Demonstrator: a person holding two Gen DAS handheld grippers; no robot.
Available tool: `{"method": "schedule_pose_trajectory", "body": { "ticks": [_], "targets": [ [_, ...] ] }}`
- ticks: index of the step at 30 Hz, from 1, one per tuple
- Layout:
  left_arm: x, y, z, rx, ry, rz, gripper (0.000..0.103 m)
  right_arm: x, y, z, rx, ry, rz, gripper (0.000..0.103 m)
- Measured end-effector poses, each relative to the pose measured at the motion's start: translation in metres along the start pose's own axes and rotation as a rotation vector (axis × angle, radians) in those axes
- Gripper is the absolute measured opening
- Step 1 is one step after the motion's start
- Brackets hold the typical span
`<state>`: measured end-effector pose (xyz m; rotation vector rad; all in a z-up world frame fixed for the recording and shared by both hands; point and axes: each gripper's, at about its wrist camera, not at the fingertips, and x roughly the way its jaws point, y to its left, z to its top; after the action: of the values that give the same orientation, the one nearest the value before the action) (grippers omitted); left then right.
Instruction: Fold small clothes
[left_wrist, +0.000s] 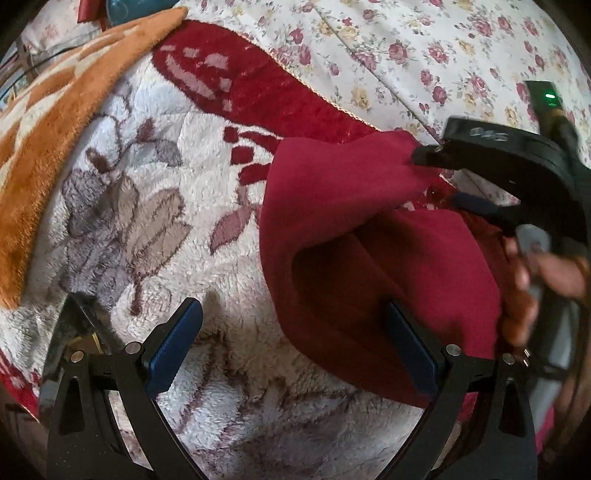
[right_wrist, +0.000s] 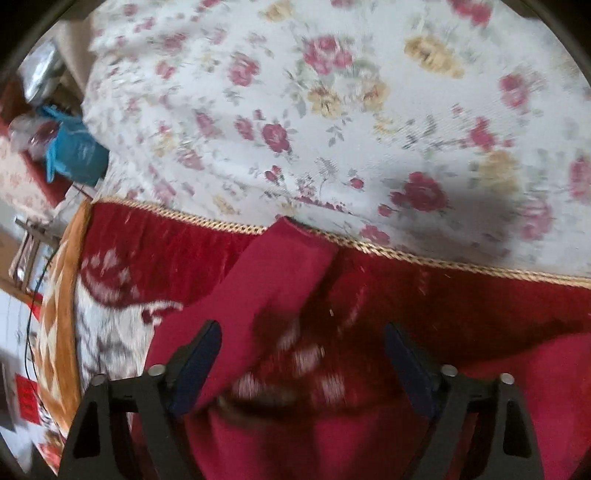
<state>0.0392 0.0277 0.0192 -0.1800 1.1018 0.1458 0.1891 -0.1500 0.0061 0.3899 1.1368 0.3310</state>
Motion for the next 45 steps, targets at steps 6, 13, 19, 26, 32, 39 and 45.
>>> {"method": "schedule_pose_trajectory", "body": {
  "ticks": [6,13,19,26,32,39,45],
  "targets": [
    [0.004,-0.005,0.005,0.018,-0.017,0.025,0.099,0.018,0.014,0.011,-0.064,0.008,-0.004,0.02],
    [-0.001,-0.021,0.001,0.105,-0.09,0.134,0.099,-0.063,0.021,0.003,-0.135,-0.129,0.022,0.01],
    [-0.022,-0.029,-0.008,0.13,-0.152,0.108,0.098,-0.16,0.013,-0.022,-0.162,-0.256,0.028,0.009],
    [-0.087,-0.043,-0.041,0.252,-0.271,-0.17,0.098,-0.229,-0.014,-0.059,-0.167,-0.348,-0.087,0.009],
    [-0.074,-0.037,-0.042,0.195,-0.212,-0.132,0.098,-0.203,-0.051,-0.077,-0.079,-0.181,-0.064,0.017],
    [-0.039,-0.025,-0.032,0.134,-0.109,-0.002,0.098,-0.12,-0.044,-0.071,0.078,-0.097,0.094,0.067],
    [-0.032,-0.023,-0.018,0.114,-0.11,0.008,0.098,-0.056,-0.044,-0.045,0.174,-0.067,0.139,0.059]
  ]
}}
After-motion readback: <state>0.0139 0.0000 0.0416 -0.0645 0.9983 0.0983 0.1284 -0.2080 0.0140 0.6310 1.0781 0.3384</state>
